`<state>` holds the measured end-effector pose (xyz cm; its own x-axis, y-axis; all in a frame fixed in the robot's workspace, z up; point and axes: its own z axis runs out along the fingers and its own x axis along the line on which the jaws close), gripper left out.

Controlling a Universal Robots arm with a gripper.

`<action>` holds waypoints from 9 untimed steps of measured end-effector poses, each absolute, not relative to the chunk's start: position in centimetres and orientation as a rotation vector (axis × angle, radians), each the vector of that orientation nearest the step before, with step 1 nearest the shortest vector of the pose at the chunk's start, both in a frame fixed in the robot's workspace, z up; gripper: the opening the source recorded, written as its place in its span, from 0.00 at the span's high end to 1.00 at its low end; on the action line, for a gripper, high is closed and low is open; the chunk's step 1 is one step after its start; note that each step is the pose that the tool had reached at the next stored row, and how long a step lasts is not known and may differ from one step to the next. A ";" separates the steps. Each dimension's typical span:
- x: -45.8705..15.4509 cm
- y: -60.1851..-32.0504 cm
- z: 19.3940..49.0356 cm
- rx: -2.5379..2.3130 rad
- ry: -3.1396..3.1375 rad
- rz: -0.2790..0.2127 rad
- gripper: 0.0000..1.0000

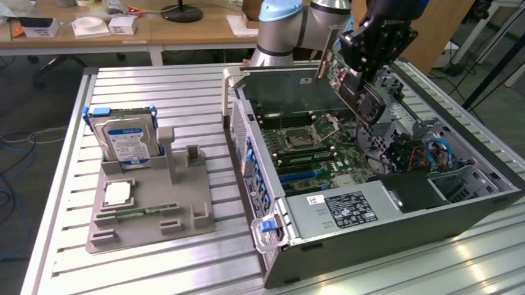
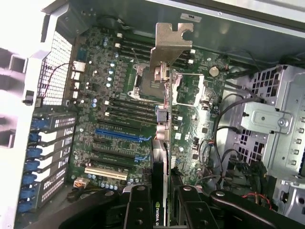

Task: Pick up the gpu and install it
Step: 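Insert the gpu into the slot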

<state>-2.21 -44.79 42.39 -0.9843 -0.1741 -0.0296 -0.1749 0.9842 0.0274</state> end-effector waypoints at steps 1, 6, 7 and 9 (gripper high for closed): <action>-2.2 -44.8 42.4 -0.288 3.101 0.047 0.74; -2.2 -44.8 42.4 -0.356 3.094 0.048 0.74; -2.2 -44.8 42.4 -0.369 3.093 0.048 0.74; -2.2 -44.8 42.4 -0.396 3.090 0.048 0.74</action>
